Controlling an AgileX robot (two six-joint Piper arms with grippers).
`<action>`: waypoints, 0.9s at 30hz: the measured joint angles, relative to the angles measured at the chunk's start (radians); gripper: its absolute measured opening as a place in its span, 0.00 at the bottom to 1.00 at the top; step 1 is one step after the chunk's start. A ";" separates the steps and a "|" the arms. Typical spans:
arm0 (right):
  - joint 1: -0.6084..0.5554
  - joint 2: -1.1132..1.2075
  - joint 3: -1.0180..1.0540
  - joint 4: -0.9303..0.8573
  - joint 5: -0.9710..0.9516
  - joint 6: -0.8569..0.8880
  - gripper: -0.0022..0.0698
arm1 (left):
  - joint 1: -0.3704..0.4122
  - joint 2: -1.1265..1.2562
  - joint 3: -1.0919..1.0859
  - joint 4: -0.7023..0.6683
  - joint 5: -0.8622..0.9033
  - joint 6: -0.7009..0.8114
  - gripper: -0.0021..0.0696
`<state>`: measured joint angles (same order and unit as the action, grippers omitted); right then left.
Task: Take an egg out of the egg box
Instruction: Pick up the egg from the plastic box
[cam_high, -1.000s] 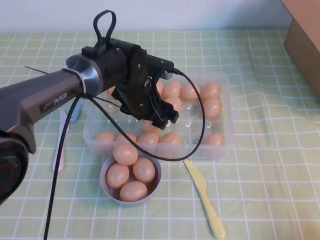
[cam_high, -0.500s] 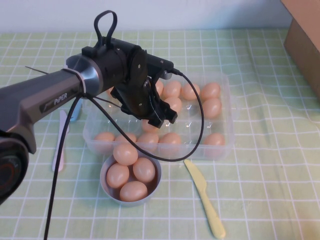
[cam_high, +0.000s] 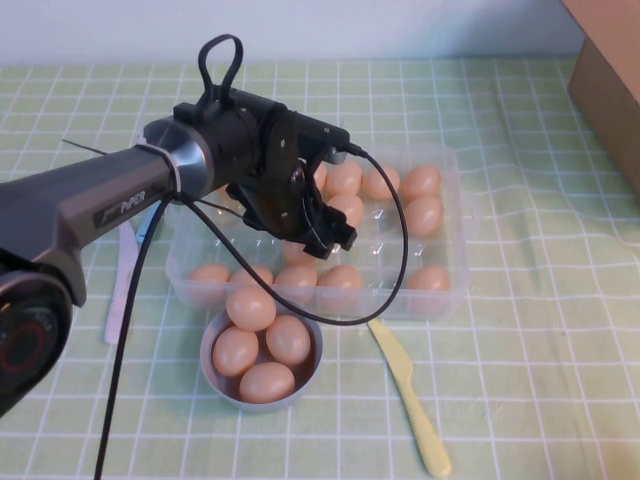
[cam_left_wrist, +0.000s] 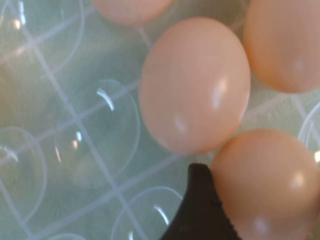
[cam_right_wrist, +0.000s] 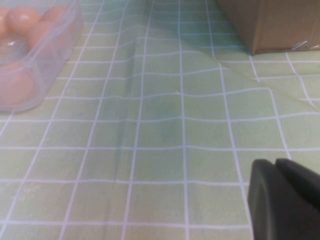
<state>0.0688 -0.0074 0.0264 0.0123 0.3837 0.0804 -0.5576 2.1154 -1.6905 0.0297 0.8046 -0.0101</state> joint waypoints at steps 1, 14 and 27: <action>0.000 0.000 0.000 0.000 0.000 0.000 0.01 | 0.000 0.001 0.000 0.000 -0.008 0.000 0.66; 0.000 0.000 0.000 0.000 0.000 0.000 0.01 | 0.000 0.003 0.000 0.037 -0.001 0.001 0.53; 0.000 0.000 0.000 0.000 0.000 0.000 0.01 | -0.053 -0.255 0.013 0.132 0.210 0.001 0.53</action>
<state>0.0688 -0.0074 0.0264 0.0123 0.3837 0.0804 -0.6106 1.8605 -1.6780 0.1620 1.0149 -0.0089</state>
